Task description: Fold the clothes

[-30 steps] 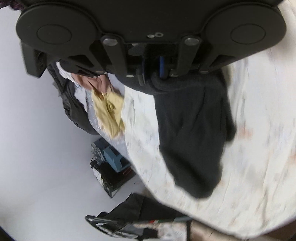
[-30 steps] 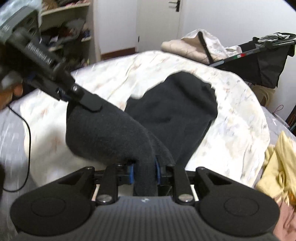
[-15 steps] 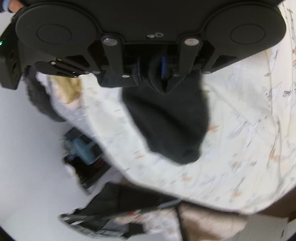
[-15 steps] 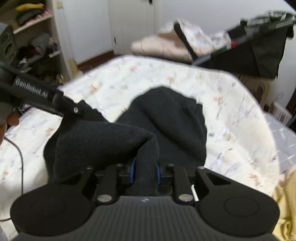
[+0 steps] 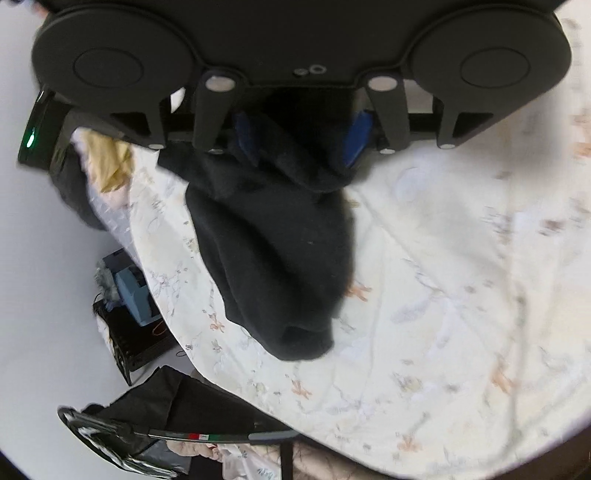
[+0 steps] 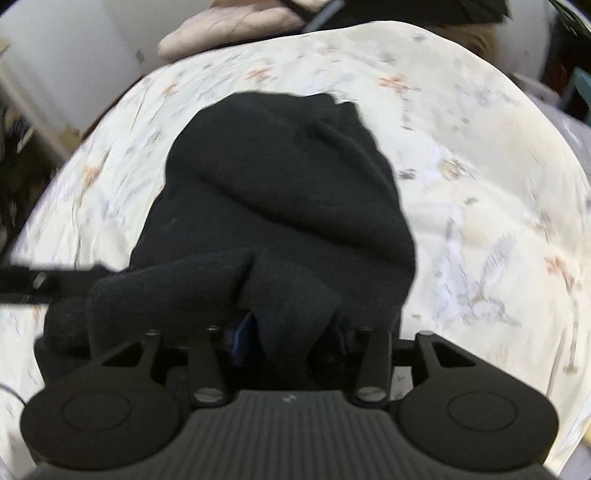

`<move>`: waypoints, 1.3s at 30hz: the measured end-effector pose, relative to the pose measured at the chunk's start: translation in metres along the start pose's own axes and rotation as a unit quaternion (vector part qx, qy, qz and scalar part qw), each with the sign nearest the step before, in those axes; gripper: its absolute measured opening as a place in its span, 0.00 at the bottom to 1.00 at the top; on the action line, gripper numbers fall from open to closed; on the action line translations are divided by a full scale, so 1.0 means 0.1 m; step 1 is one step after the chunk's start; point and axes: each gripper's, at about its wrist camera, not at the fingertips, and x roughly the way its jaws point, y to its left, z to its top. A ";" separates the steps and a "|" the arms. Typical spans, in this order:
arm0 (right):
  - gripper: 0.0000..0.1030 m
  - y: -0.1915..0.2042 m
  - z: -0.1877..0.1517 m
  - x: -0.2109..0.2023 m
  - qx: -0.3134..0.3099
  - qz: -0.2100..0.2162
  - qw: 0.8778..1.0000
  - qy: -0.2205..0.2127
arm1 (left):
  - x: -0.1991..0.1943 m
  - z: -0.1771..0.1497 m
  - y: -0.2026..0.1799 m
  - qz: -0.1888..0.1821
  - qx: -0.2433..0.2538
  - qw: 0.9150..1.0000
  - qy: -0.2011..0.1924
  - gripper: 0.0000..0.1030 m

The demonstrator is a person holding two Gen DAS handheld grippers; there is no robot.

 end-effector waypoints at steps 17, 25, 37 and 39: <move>0.48 0.28 -0.65 -0.99 -0.046 0.134 0.987 -0.075 | -0.77 -0.34 -0.70 0.219 0.199 0.953 -0.066 0.51; 0.50 0.79 -0.42 -0.35 -0.047 0.142 0.987 -0.060 | -0.91 -0.31 -0.61 0.219 0.206 0.951 -0.077 0.52; 0.56 0.96 -0.20 0.21 -0.008 0.083 0.996 -0.030 | -1.02 -0.20 -0.41 0.216 0.209 0.951 -0.079 0.52; 0.57 1.00 -0.20 0.17 -0.006 0.077 0.996 -0.034 | -1.03 -0.18 -0.37 0.213 0.207 0.952 -0.077 0.52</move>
